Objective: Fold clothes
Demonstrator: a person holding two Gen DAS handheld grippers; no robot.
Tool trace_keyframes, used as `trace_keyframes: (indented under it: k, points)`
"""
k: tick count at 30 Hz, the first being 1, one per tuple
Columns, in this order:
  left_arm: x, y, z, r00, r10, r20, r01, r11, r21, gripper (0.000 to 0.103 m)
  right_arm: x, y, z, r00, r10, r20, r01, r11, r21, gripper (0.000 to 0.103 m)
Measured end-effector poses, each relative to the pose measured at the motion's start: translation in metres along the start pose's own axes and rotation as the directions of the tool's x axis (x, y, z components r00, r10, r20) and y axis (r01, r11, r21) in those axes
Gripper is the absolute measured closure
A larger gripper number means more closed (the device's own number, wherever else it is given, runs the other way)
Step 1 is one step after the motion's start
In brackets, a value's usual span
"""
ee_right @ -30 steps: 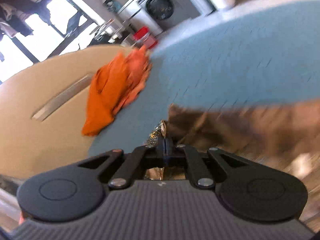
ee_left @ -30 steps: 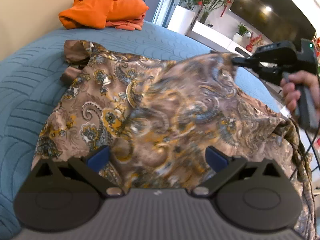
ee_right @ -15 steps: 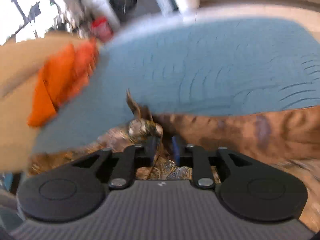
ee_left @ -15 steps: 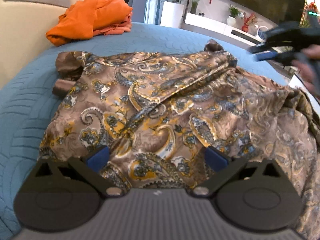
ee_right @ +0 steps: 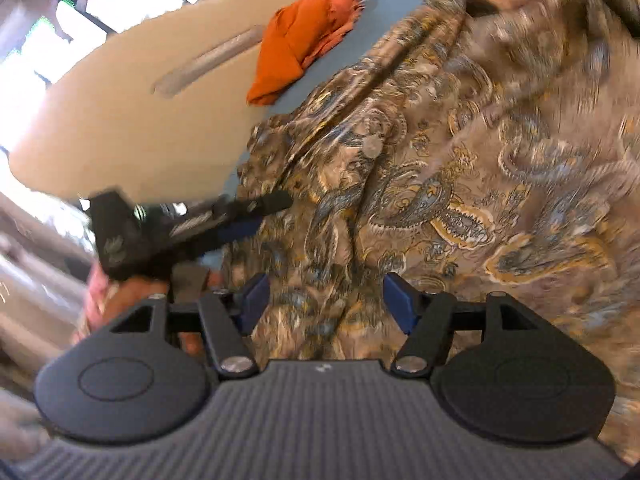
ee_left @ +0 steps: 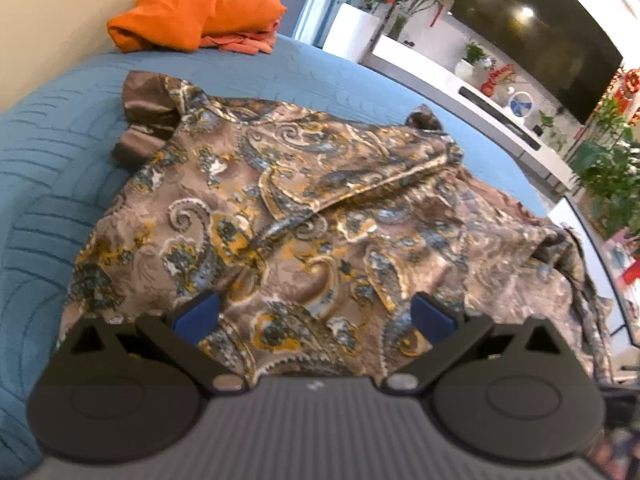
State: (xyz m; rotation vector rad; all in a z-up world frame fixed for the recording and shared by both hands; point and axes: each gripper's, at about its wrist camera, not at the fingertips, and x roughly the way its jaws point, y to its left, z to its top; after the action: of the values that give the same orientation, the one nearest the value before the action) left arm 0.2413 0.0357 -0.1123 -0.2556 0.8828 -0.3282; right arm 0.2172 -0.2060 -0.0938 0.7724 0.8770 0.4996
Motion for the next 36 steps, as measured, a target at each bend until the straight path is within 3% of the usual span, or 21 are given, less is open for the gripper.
trace_keyframes:
  k: [5, 8, 13, 18, 20, 21, 22, 28, 31, 34, 36]
  points:
    - [0.006, -0.006, -0.003, 1.0, 0.018, -0.01, -0.018, 0.999, 0.036, 0.0, 0.026, 0.0, 0.01, 0.994, 0.104, -0.035, -0.101, 0.991, 0.088, 0.036]
    - [0.009, -0.01, -0.004, 1.0, 0.026, -0.007, -0.026, 0.998, 0.056, 0.0, 0.035, 0.001, 0.011, 0.971, 0.227, -0.077, -0.215, 0.966, 0.141, 0.037]
    - [0.006, -0.001, -0.001, 1.0, -0.01, -0.007, 0.01, 1.0, 0.007, 0.0, 0.044, 0.006, 0.023, 0.997, 0.053, -0.062, -0.049, 0.997, 0.064, 0.036]
    - [0.005, 0.001, 0.0, 1.0, -0.018, -0.006, 0.018, 1.0, -0.005, 0.0, 0.055, 0.022, 0.014, 0.98, 0.143, -0.137, -0.139, 0.99, 0.038, 0.038]
    - [0.005, -0.002, -0.001, 1.0, -0.007, -0.007, 0.007, 1.0, 0.015, 0.0, 0.05, 0.028, 0.011, 0.981, 0.15, -0.125, -0.15, 0.989, 0.017, 0.061]
    - [0.005, -0.004, -0.001, 1.0, -0.003, -0.007, 0.003, 1.0, 0.02, 0.0, 0.042, 0.031, 0.009, 0.986, 0.142, -0.086, -0.142, 0.99, 0.004, 0.079]
    - [0.005, -0.004, -0.001, 1.0, -0.001, -0.007, 0.001, 1.0, 0.023, 0.0, 0.036, 0.029, 0.007, 0.991, 0.124, -0.056, -0.124, 0.992, 0.01, 0.089]
    - [0.004, -0.007, 0.0, 1.0, 0.006, -0.011, -0.005, 0.999, 0.038, 0.0, 0.009, 0.017, -0.003, 0.998, 0.06, 0.018, -0.06, 0.997, 0.037, 0.1]
    - [0.003, -0.01, -0.001, 1.0, 0.004, -0.014, -0.003, 0.998, 0.061, 0.0, -0.019, 0.017, -0.009, 0.994, 0.055, 0.091, -0.058, 0.998, 0.039, 0.1]
    - [0.004, -0.011, -0.001, 1.0, 0.013, -0.018, -0.011, 0.998, 0.069, 0.0, -0.022, 0.024, -0.008, 0.997, -0.006, 0.075, 0.008, 1.0, -0.019, 0.097]
    - [0.005, -0.011, -0.002, 1.0, 0.019, -0.02, -0.017, 0.997, 0.079, 0.0, -0.017, 0.022, -0.008, 0.997, 0.009, 0.082, -0.009, 1.0, -0.002, 0.097]
